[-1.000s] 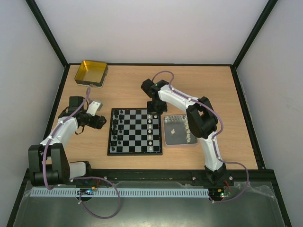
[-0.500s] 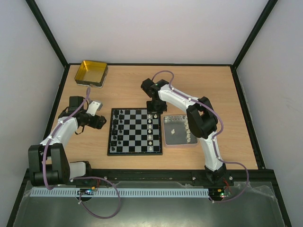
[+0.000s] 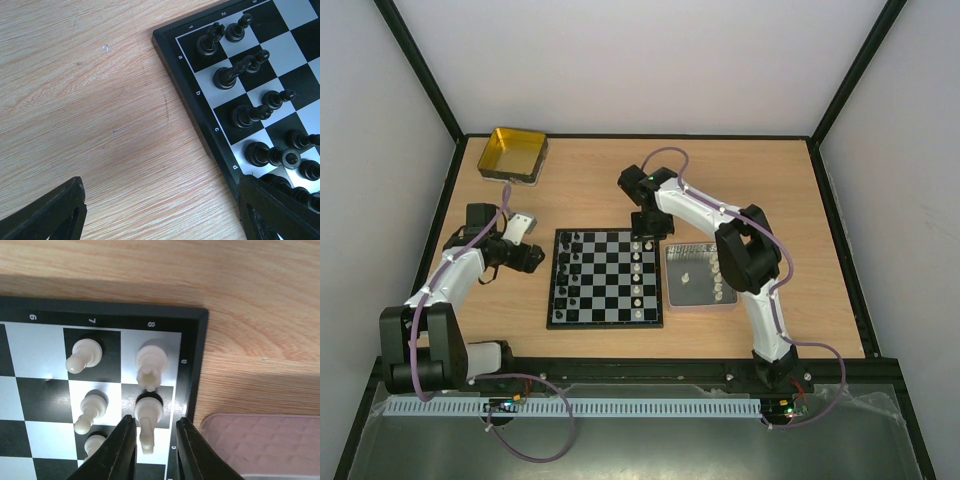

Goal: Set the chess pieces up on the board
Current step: Place the chess piece on the chessboard, then pick up the chess piece from the storage box.

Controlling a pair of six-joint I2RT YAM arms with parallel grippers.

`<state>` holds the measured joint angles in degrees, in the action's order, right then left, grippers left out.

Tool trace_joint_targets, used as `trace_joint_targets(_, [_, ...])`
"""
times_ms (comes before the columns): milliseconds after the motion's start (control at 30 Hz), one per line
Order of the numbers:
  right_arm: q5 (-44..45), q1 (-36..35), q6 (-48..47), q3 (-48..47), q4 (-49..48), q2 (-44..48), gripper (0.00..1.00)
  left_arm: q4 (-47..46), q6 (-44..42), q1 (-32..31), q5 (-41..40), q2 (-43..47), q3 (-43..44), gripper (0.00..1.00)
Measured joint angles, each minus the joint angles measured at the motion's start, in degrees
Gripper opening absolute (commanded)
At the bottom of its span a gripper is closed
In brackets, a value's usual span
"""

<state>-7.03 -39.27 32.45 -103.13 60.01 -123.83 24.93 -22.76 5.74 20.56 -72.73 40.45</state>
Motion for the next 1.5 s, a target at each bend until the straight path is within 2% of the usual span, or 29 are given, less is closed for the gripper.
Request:
trace_joint_targets(233, [3.0,0.1,0.8,3.0,0.0,6.5,0.22,0.0,0.0,0.0,0.0,0.0,0.0,0.82])
trace_joint_targets(467, [2.2,0.7,2.3,16.3,-1.4,19.1,0.22,0.0,0.0,-0.1,0.0,0.0,0.0,0.82])
trace_joint_targets(633, [0.8,2.8,2.8,26.4,-2.7,23.9,0.22,0.0,0.0,-0.6,0.0,-0.1,0.0,0.82])
trace_joint_targets(767, [0.0,4.1,3.0,30.6,-3.2,25.5,0.23,0.0,0.0,-1.4,0.0,-0.2,0.0,0.82])
trace_joint_targets(1033, [-1.2,4.0,3.0,31.5,-4.5,25.6,0.29,0.0,0.0,-2.4,-0.4,-0.5,0.0,0.82])
trace_joint_targets(1500, [-3.2,4.0,3.0,36.6,-7.4,26.1,0.25,0.0,0.0,-2.4,-0.7,-0.5,0.0,0.82])
